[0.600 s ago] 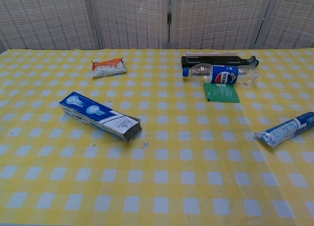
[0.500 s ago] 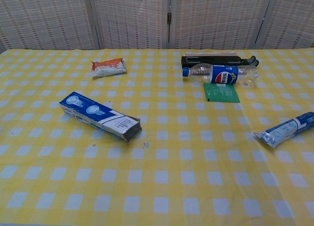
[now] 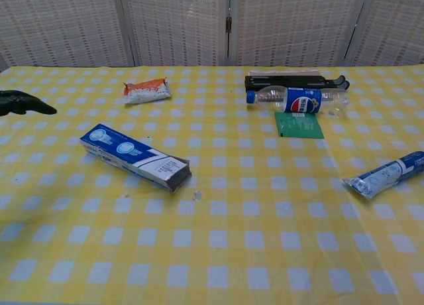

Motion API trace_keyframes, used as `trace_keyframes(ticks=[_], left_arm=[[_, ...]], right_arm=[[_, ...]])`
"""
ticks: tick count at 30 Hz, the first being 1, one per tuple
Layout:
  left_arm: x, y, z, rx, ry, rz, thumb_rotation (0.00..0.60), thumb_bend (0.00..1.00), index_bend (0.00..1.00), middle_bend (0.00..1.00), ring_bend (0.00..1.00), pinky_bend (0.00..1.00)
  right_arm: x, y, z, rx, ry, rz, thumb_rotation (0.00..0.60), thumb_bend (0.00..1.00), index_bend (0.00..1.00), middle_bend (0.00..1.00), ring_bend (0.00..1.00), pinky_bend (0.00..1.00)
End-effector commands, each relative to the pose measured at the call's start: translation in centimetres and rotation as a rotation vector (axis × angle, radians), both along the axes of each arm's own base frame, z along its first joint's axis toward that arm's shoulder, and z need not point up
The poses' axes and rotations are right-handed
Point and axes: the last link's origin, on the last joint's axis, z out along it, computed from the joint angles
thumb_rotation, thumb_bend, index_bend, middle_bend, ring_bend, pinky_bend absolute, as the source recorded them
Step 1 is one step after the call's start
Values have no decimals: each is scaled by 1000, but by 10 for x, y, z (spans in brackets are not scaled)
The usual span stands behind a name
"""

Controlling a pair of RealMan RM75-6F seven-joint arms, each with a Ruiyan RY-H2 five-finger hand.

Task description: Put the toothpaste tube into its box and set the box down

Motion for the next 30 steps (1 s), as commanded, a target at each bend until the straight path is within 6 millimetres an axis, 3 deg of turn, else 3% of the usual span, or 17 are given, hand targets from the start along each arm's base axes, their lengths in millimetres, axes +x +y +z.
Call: trace_keyframes(ticks=[1, 6, 11, 22, 30], left_arm=[[24, 31, -19, -61, 58, -58, 600, 124, 115, 153, 73, 157], [31, 66, -34, -30, 118, -17, 600, 127, 118, 153, 54, 108], [30, 88, -49, -70, 115, 29, 600, 128, 124, 153, 53, 100], [35, 113, -75, -140, 214, 39, 600, 128, 149, 153, 54, 100], [37, 126, -79, -146, 255, 36, 600, 128, 188, 154, 58, 128]], right_arm=[[5, 6, -1, 5, -11, 24, 600, 365, 0, 0, 0, 0], [12, 17, 0, -23, 18, 67, 600, 365, 0, 0, 0, 0], [14, 23, -4, 6, 16, 77, 600, 365, 0, 0, 0, 0], [10, 19, -13, 52, 26, 48, 600, 365, 0, 0, 0, 0], [6, 16, -13, 54, 32, 26, 600, 365, 0, 0, 0, 0]])
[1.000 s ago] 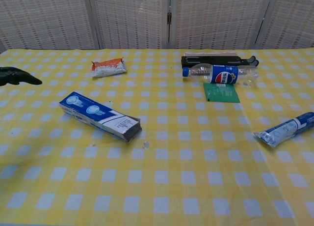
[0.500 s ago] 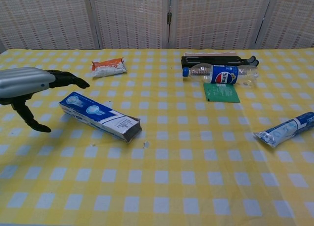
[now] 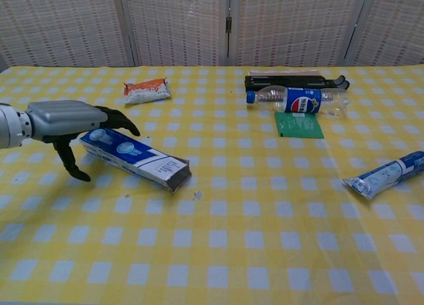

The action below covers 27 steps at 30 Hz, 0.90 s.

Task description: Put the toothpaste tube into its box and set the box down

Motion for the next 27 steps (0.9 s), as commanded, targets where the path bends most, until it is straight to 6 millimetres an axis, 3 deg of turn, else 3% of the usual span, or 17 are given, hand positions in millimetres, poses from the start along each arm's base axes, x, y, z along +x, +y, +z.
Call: trace_keyframes(ticks=[1, 6, 14, 27], left_arm=[[-2, 4, -1, 4, 18, 2, 600, 129, 195, 157, 63, 141], [-5, 12, -2, 13, 37, 14, 600, 132, 247, 210, 119, 209], [-3, 20, -7, 11, 38, 10, 600, 133, 368, 402, 275, 335], [2, 11, -1, 6, -87, 9, 600, 134, 509, 578, 419, 443]], right_arm=[[-2, -1, 0, 1, 3, -8, 600, 365, 0, 0, 0, 0], [-5, -2, -4, 21, 12, -23, 600, 365, 0, 0, 0, 0], [-6, -5, -6, 23, 16, -31, 600, 365, 0, 0, 0, 0], [-6, -3, -4, 22, 9, -26, 600, 365, 0, 0, 0, 0]])
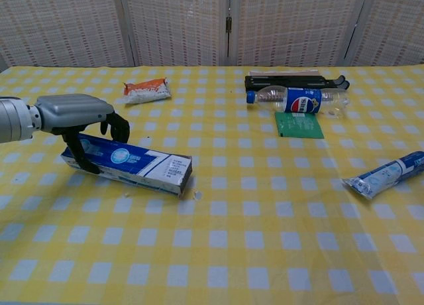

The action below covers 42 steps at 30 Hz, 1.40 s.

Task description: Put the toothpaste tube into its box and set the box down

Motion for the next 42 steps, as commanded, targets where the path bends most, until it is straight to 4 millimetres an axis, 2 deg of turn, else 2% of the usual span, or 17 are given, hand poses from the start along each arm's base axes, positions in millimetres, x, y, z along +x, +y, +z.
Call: trace_keyframes(ticks=[1, 6, 12, 19, 25, 27, 28, 31, 35, 42], left_arm=[[-3, -3, 1, -9, -37, 23, 600, 134, 521, 589, 430, 453], [-10, -4, 2, -28, -94, 62, 600, 140, 565, 620, 462, 482], [-12, -11, 10, -60, -155, 67, 600, 143, 548, 621, 453, 475], [-19, -36, 27, -116, -299, 153, 600, 143, 521, 617, 429, 459], [-14, -46, 29, -122, -334, 149, 600, 147, 519, 615, 427, 455], [-11, -48, 28, -121, -337, 139, 600, 147, 518, 615, 425, 454], [-9, -49, 27, -115, -339, 130, 600, 147, 518, 615, 424, 453], [-6, -50, 27, -100, -345, 122, 600, 147, 518, 615, 422, 451], [-5, -50, 29, -95, -364, 140, 600, 147, 518, 615, 421, 450], [-7, -47, 30, -85, -371, 156, 600, 146, 517, 614, 418, 442]], right_arm=[[0, 0, 1, -3, 0, 1, 600, 365, 0, 0, 0, 0], [1, 1, 0, 3, -2, 2, 600, 365, 0, 0, 0, 0], [-1, -1, -1, 10, 0, -7, 600, 365, 0, 0, 0, 0], [-2, -8, -9, 80, -27, -13, 600, 364, 0, 0, 0, 0], [17, -17, -12, 195, 26, 176, 600, 365, 16, 22, 19, 0], [23, -23, -10, 207, 45, 225, 600, 364, 97, 94, 84, 18], [26, -28, -8, 217, 56, 251, 600, 364, 164, 146, 128, 48], [29, -41, -9, 257, 105, 279, 600, 365, 268, 227, 189, 126], [24, -63, -12, 300, 192, 260, 600, 365, 295, 250, 205, 148], [16, -92, -20, 283, 226, 251, 600, 365, 306, 257, 209, 148]])
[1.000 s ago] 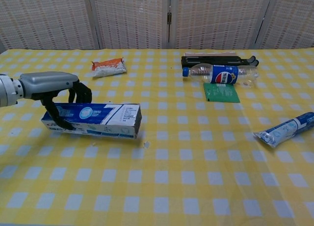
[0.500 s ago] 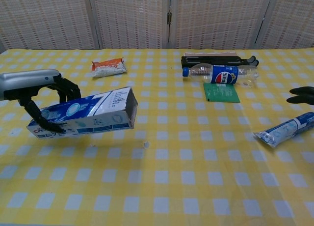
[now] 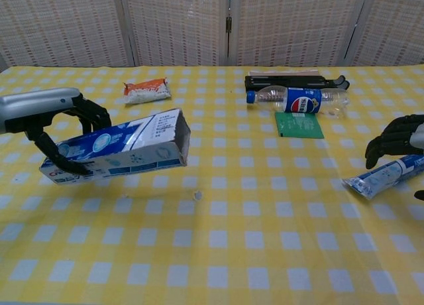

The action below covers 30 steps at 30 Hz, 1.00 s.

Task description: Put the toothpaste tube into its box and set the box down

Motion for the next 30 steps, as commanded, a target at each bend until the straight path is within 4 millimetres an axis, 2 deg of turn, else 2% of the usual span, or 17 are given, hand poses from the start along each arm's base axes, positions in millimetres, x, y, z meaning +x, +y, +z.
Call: trace_keyframes(ticks=[1, 11, 21, 25, 26, 28, 30], left_arm=[[0, 1, 0, -3, -4, 6, 600, 146, 517, 613, 418, 441], [-4, 7, 0, -9, -13, 14, 600, 146, 516, 608, 412, 436], [-9, 12, -1, -1, -13, 22, 600, 146, 513, 604, 407, 429], [-10, 15, -1, -10, -26, 36, 600, 147, 513, 603, 407, 430], [-9, 16, -1, -13, -31, 37, 600, 147, 513, 603, 407, 429], [-8, 17, -1, -19, -40, 39, 600, 146, 513, 603, 408, 429], [-8, 17, -1, -23, -46, 40, 600, 146, 513, 603, 408, 429]], right_arm=[[-2, -18, -4, -29, 1, 11, 600, 365, 306, 257, 209, 148], [-19, -37, -20, -23, 76, 2, 600, 365, 325, 274, 220, 148], [-23, -41, -33, 11, 70, -22, 600, 364, 337, 283, 230, 148], [-16, -45, -36, -10, 58, 29, 600, 365, 435, 361, 313, 170], [-15, -46, -37, -19, 49, 44, 600, 364, 466, 385, 343, 195], [-14, -48, -37, -36, 25, 55, 600, 364, 546, 447, 419, 309], [-15, -50, -36, -47, 22, 60, 600, 365, 599, 486, 451, 368]])
